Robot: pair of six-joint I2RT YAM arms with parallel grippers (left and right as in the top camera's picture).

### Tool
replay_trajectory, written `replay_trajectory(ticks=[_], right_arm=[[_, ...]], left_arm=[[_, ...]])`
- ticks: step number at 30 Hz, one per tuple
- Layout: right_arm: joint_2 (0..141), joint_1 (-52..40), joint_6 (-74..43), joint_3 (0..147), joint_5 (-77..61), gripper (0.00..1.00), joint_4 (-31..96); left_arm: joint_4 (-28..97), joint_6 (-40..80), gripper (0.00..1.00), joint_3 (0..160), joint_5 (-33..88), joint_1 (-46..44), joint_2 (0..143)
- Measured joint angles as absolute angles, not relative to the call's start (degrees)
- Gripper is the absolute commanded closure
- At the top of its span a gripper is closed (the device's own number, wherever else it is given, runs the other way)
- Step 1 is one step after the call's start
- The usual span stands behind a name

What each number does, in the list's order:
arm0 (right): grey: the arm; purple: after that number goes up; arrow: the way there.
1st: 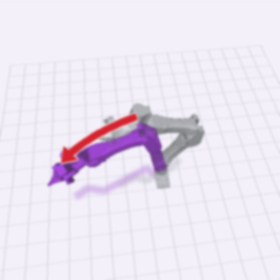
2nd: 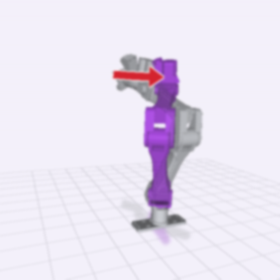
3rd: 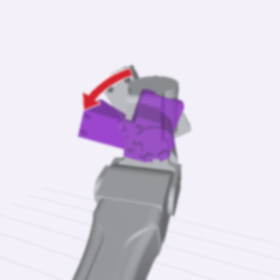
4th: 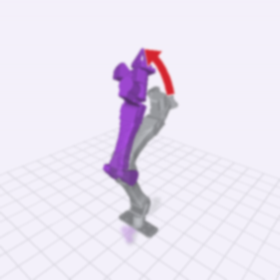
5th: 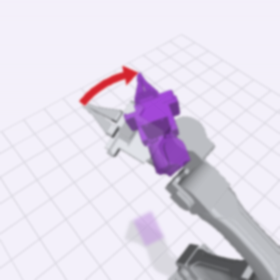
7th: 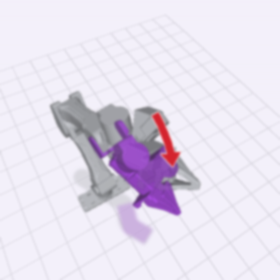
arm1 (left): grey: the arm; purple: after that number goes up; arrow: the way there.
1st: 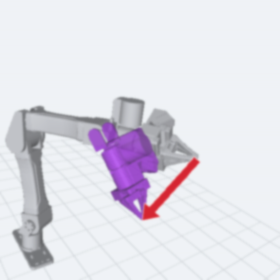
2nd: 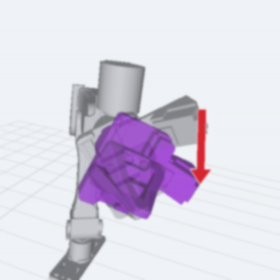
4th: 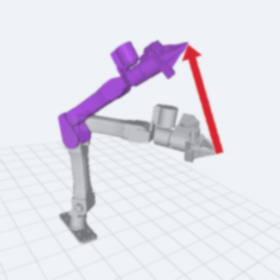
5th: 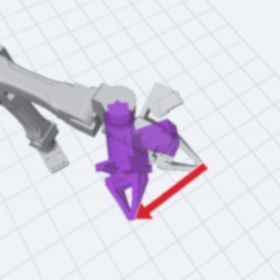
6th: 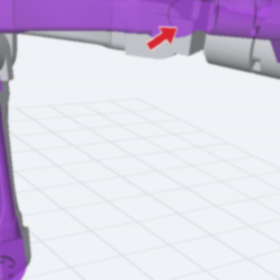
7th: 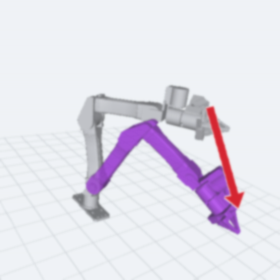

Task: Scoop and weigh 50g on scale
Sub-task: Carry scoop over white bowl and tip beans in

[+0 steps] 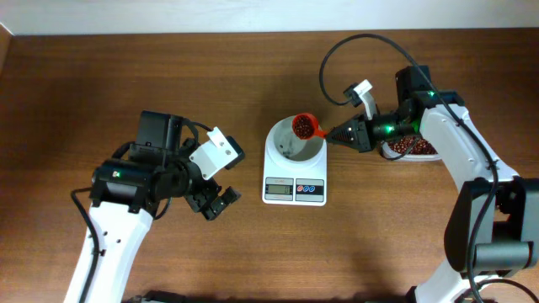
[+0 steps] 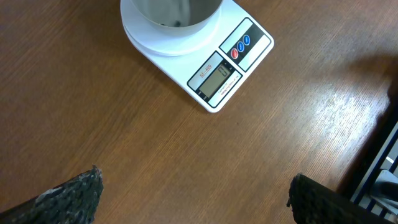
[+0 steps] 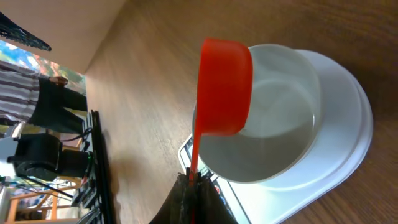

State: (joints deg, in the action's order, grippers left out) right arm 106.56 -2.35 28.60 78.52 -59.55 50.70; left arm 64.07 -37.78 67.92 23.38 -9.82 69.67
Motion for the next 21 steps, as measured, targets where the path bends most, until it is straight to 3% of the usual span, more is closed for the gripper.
replay_trajectory(ticks=[9,17,21], right_arm=[[106.6,-2.5,28.8,78.5,-57.0,0.96,49.9],[106.6,-2.6,19.9,78.5,-53.1,0.96,47.9],[106.6,-2.7,22.8,78.5,-57.0,0.96,48.4]], left_arm=[[64.1,-37.8,0.01,67.9,23.4,-9.8,69.7],[64.1,-37.8,0.01,67.9,23.4,-9.8,69.7],[64.1,-37.8,0.01,67.9,23.4,-9.8,69.7]])
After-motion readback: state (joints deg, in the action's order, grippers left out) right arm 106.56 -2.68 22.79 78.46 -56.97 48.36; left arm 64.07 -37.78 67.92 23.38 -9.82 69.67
